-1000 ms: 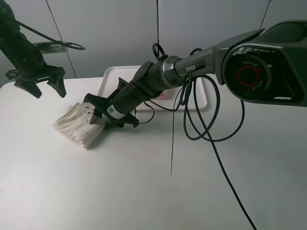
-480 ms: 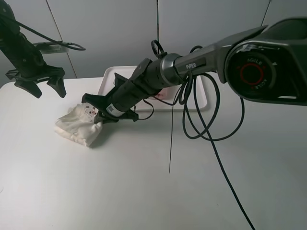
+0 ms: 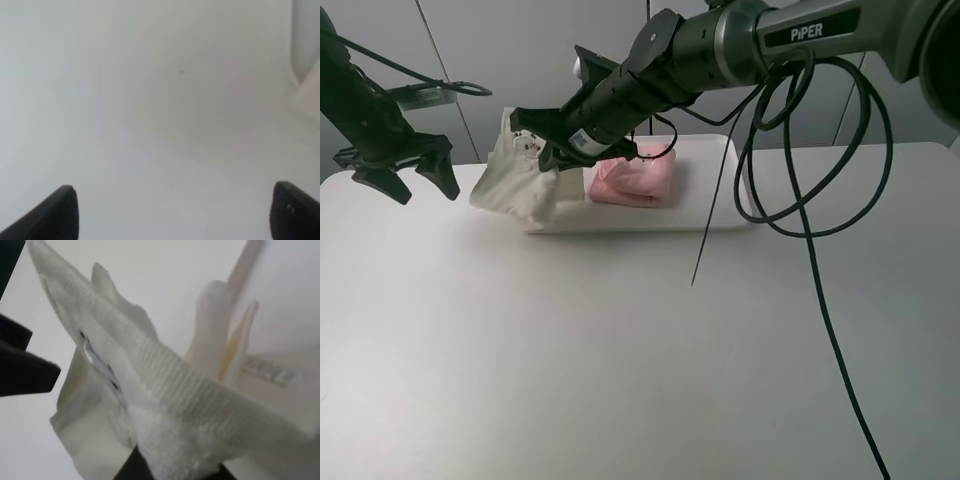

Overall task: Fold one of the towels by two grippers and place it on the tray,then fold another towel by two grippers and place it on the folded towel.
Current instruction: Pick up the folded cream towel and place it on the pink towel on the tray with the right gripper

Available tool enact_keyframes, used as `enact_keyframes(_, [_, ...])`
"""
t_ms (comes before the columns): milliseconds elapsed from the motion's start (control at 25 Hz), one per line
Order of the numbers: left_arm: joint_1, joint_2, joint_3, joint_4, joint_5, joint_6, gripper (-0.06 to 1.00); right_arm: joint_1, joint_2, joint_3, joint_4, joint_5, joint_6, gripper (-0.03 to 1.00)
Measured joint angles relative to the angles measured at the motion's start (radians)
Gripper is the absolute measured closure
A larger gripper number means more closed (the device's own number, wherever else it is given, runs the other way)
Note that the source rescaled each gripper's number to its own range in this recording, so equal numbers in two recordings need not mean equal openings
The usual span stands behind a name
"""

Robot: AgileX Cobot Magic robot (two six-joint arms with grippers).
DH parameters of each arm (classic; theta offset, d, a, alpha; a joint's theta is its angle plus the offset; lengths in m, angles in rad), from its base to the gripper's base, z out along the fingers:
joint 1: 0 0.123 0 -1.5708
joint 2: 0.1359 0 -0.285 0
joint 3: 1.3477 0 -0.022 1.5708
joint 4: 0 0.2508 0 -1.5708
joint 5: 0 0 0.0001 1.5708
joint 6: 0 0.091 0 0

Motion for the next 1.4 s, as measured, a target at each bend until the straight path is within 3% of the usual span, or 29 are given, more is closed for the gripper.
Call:
enact_keyframes(240, [0.000,0.000,0.000,-0.018,0.002,0.017,-0.04,-0.083,0.000,-0.023,0.016,0.009,0.000,0.90])
enact_keyframes(640, [0.000,0.000,0.000,-0.018,-0.009,0.026,-0.04,-0.149,-0.003,-0.170,0.037,0.028,0.001,0.90])
enact_keyframes(1120, [0.000,0.000,0.000,-0.018,-0.009,0.027,-0.04,-0.270,0.099,-0.170,0.060,0.213,0.033,0.90])
enact_keyframes(1400, [0.000,0.000,0.000,-0.018,-0.009,0.029,-0.04,-0.271,0.171,-0.170,-0.003,0.157,0.035,0.90])
